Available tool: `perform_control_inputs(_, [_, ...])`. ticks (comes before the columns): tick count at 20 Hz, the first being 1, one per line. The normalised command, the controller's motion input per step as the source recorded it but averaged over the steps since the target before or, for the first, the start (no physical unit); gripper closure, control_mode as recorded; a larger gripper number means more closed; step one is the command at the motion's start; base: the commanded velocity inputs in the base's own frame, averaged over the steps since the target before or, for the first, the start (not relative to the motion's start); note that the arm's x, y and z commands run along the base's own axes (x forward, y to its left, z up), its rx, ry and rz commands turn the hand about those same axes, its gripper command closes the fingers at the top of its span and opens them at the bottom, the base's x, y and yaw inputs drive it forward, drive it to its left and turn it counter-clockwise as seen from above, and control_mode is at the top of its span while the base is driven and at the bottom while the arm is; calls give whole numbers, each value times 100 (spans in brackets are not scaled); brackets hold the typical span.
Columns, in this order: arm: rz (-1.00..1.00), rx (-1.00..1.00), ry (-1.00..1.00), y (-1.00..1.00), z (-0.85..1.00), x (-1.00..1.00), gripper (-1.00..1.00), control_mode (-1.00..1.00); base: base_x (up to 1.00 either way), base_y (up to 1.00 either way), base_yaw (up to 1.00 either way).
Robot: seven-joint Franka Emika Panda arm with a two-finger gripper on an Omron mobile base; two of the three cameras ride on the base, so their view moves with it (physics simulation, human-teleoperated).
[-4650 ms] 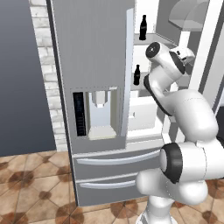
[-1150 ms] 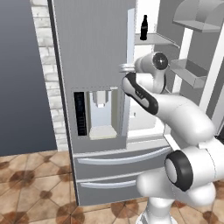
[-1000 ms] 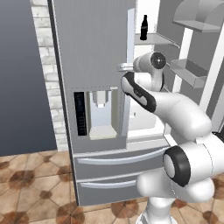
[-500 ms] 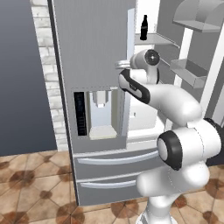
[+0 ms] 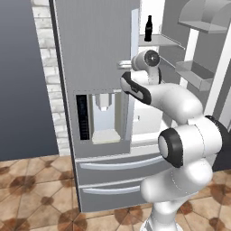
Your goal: Open the fridge, grab two sodas, and place both sodas inside the bowl with ice on the dining counter.
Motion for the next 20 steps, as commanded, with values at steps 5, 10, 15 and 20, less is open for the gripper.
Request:
perform_control_inputs(5, [-2,0,3,7,-1,38,100,-100,0,0,0])
perform_control_inputs(10, [0,0,3,6,0,24,100,-100,0,0,0])
perform_control_inputs(15, [5,0,0,8,0,-19,100,-100,0,0,0])
perform_control_inputs(20, [8,0,0,22,0,-72,100,-100,0,0,0])
